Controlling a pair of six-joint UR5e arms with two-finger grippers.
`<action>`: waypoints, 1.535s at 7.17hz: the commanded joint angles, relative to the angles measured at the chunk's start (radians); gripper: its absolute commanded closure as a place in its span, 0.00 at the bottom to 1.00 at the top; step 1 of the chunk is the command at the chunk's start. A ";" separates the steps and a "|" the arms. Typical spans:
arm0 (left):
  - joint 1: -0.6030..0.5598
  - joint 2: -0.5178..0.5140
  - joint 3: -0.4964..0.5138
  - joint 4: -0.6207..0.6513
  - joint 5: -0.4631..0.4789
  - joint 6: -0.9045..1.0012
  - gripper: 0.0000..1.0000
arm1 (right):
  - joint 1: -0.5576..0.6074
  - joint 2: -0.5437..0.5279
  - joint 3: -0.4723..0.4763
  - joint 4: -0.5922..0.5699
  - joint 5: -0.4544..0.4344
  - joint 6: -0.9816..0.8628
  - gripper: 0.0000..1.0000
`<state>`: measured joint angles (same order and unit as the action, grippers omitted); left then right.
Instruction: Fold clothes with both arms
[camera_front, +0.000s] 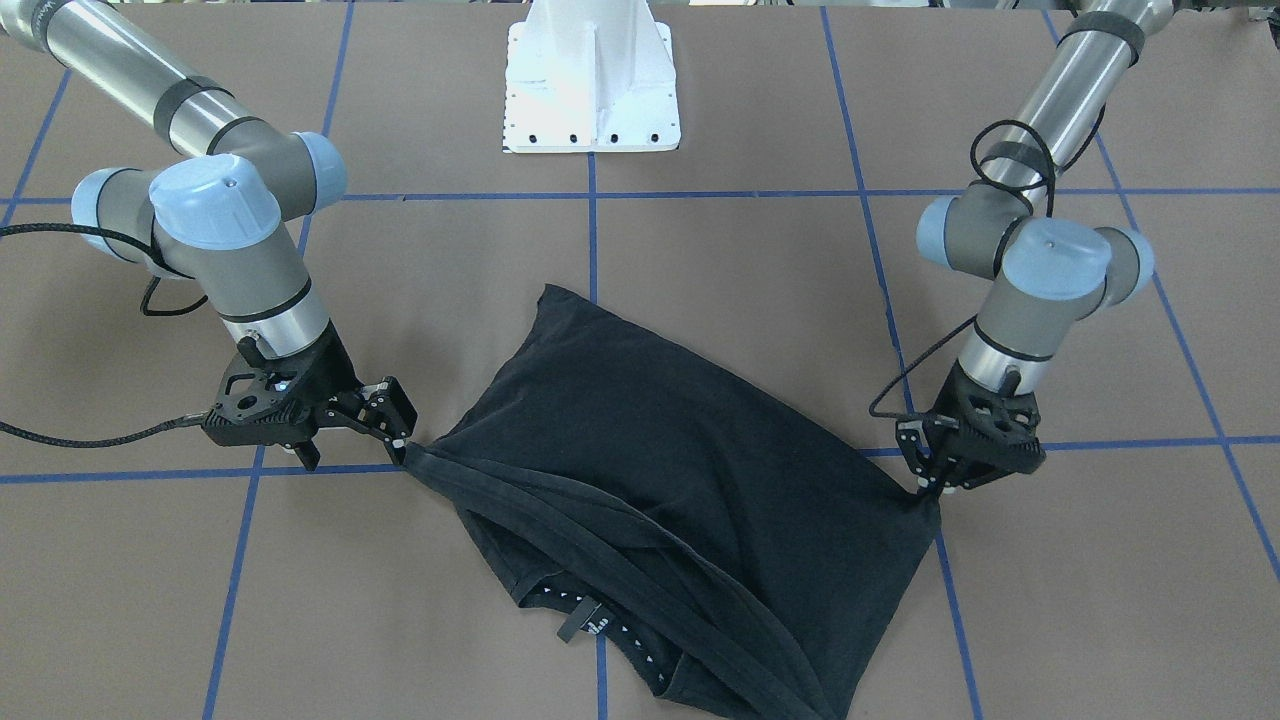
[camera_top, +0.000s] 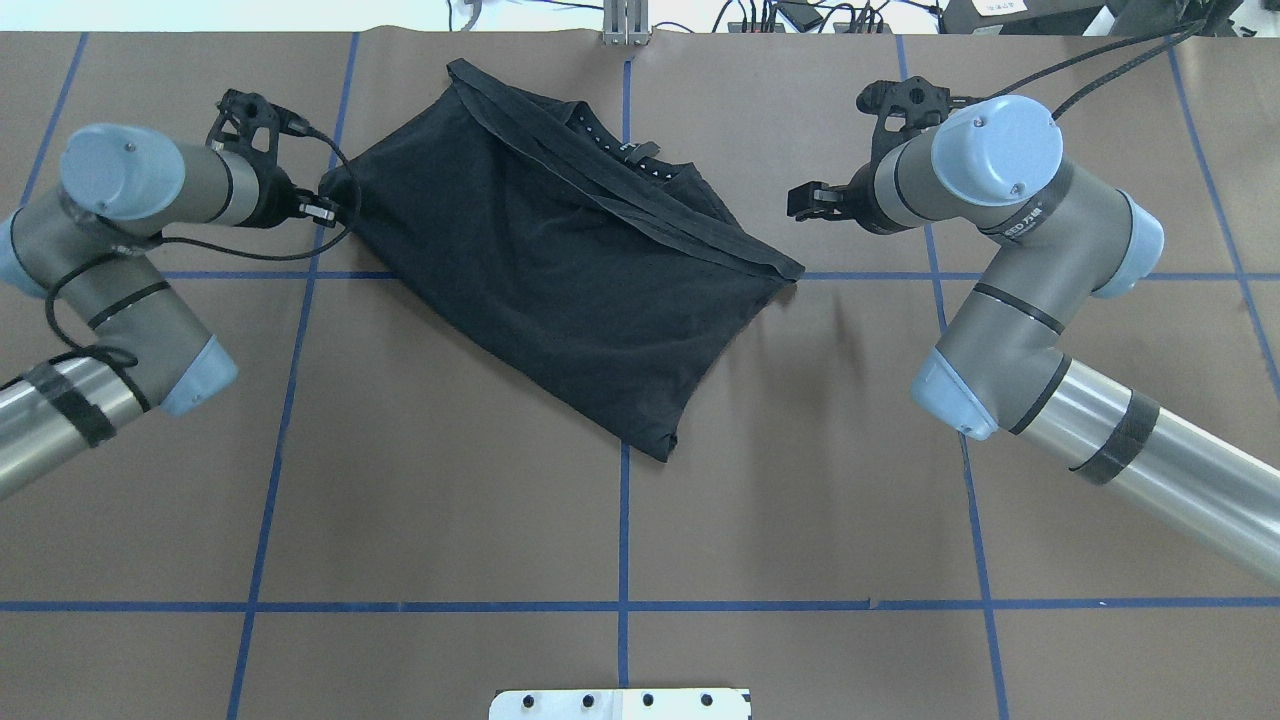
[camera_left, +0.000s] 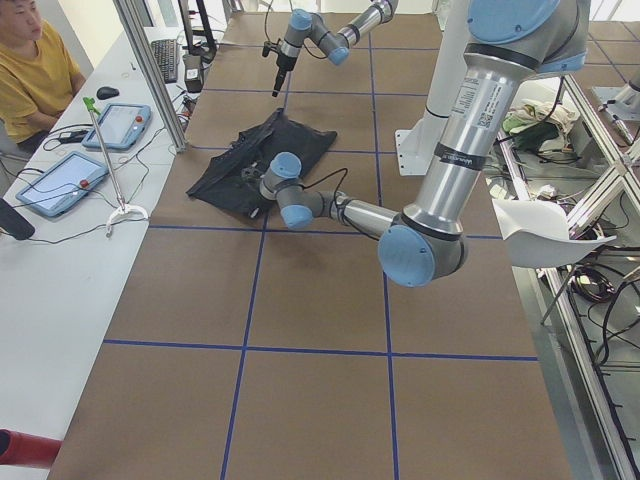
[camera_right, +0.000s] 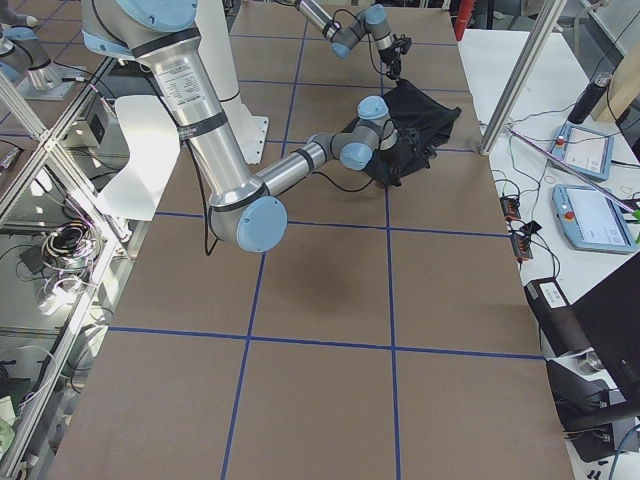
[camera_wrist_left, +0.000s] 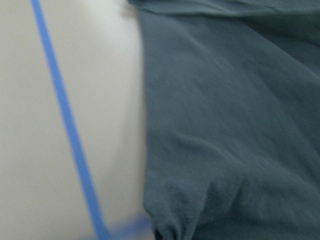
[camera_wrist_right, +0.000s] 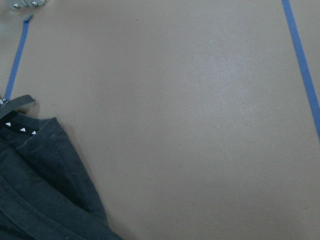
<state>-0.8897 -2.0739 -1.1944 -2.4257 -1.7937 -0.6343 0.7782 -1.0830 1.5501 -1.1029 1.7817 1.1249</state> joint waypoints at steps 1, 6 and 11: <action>-0.058 -0.235 0.308 -0.010 0.005 0.051 1.00 | -0.004 0.000 0.002 0.000 -0.001 0.003 0.00; -0.130 -0.103 0.187 -0.131 -0.161 0.131 0.00 | -0.036 0.061 -0.048 -0.002 -0.028 0.068 0.00; -0.135 -0.042 0.107 -0.131 -0.190 0.130 0.00 | -0.141 0.210 -0.260 0.107 -0.172 0.269 0.05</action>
<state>-1.0239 -2.1180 -1.0857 -2.5569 -1.9826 -0.5035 0.6640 -0.8887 1.3369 -1.0420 1.6470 1.3687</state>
